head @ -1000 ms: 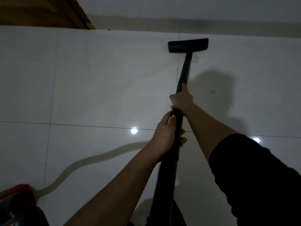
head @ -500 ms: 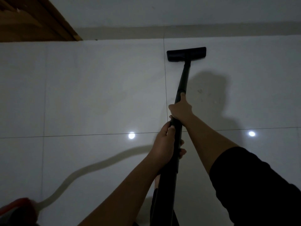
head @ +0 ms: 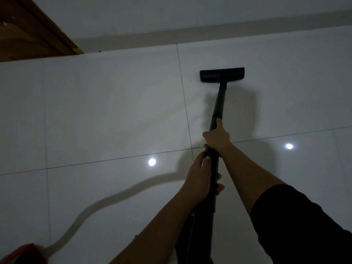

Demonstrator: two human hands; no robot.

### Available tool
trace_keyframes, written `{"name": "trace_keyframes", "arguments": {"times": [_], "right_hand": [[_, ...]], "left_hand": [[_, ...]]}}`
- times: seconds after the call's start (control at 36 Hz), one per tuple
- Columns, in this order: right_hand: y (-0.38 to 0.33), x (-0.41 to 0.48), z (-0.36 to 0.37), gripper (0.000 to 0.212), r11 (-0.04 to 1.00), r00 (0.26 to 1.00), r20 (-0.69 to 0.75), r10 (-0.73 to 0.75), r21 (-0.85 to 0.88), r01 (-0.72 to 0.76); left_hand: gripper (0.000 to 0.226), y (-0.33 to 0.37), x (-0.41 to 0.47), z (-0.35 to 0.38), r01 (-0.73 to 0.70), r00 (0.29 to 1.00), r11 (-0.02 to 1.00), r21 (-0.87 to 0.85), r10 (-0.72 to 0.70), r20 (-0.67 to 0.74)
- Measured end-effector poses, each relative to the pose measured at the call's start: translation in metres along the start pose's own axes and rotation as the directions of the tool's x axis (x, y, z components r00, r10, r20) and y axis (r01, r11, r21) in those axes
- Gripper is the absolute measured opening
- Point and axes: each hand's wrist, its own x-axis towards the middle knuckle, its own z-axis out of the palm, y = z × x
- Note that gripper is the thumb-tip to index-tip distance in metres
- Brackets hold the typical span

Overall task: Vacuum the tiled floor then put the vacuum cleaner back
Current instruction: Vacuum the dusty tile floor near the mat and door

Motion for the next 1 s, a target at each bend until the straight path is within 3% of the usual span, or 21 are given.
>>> {"name": "trace_keyframes", "arguments": {"times": [0.5,1.0], "right_hand": [[0.078,-0.020,-0.025,0.074,0.945,0.982,-0.101,0.158,0.305,-0.120],[0.052,-0.044,0.048,0.074,0.956,0.994,-0.022,0.108,0.276,-0.098]], "left_hand": [[0.040,-0.033,-0.016,0.029,0.005,0.989,0.943,0.332,-0.054,0.138],[0.041,-0.043,-0.041,-0.038,-0.013,1.000,0.947,0.320,0.003,0.030]]}}
